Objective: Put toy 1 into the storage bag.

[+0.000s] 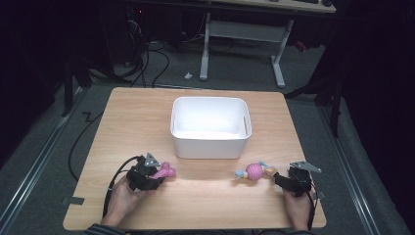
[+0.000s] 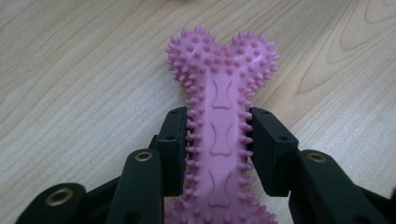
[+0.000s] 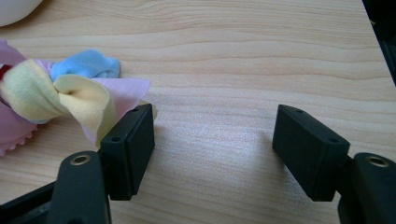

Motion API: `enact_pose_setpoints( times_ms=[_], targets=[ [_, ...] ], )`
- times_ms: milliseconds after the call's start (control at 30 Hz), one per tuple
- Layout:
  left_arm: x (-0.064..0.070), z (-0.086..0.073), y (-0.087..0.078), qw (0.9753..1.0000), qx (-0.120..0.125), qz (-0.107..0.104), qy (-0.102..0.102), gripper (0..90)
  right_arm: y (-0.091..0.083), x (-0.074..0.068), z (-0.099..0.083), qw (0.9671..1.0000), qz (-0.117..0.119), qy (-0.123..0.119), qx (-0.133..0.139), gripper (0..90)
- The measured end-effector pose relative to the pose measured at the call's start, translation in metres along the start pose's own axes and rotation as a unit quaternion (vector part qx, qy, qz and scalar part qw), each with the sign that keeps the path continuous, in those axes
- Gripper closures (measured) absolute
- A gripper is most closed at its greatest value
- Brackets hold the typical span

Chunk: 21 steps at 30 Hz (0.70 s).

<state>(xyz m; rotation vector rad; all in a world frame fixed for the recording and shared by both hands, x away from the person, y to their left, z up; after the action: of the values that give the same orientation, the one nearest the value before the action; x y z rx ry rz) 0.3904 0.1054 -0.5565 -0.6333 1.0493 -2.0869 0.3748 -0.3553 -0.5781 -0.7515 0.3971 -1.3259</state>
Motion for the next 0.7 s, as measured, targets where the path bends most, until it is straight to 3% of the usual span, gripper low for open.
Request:
enact_pose_setpoints(
  times_ms=[233,333,533,700],
  targets=[
    [0.01,0.008,-0.01,0.9997,0.009,-0.017,0.013,59.5,0.0,0.0,0.0,1.0,0.002,-0.003,0.001,30.0],
    [0.011,0.013,-0.013,0.9997,0.009,-0.015,0.017,59.5,0.0,-0.001,0.0,1.0,0.003,-0.004,0.0,29.9],
    [0.018,0.031,-0.028,0.9982,0.037,-0.045,0.013,59.5,0.0,-0.001,0.0,1.0,0.005,-0.006,0.001,29.7],
    [0.02,0.044,-0.039,0.9972,0.05,-0.053,0.015,59.6,0.0,-0.001,0.0,1.0,0.005,-0.006,0.002,29.7]
  ],
)
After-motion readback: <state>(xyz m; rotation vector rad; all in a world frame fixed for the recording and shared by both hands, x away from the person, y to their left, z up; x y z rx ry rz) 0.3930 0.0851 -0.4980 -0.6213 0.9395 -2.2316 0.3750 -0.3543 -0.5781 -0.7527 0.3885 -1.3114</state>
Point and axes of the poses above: each handheld gripper's, and its own axes: y roughly forward along the jaws, z roughly out of its top, x roughly to its right, the point moved 7 cm from there along y, roughly forward along the jaws, and after that the axes turned 11 degrees about -y, right-handed, at the moved point
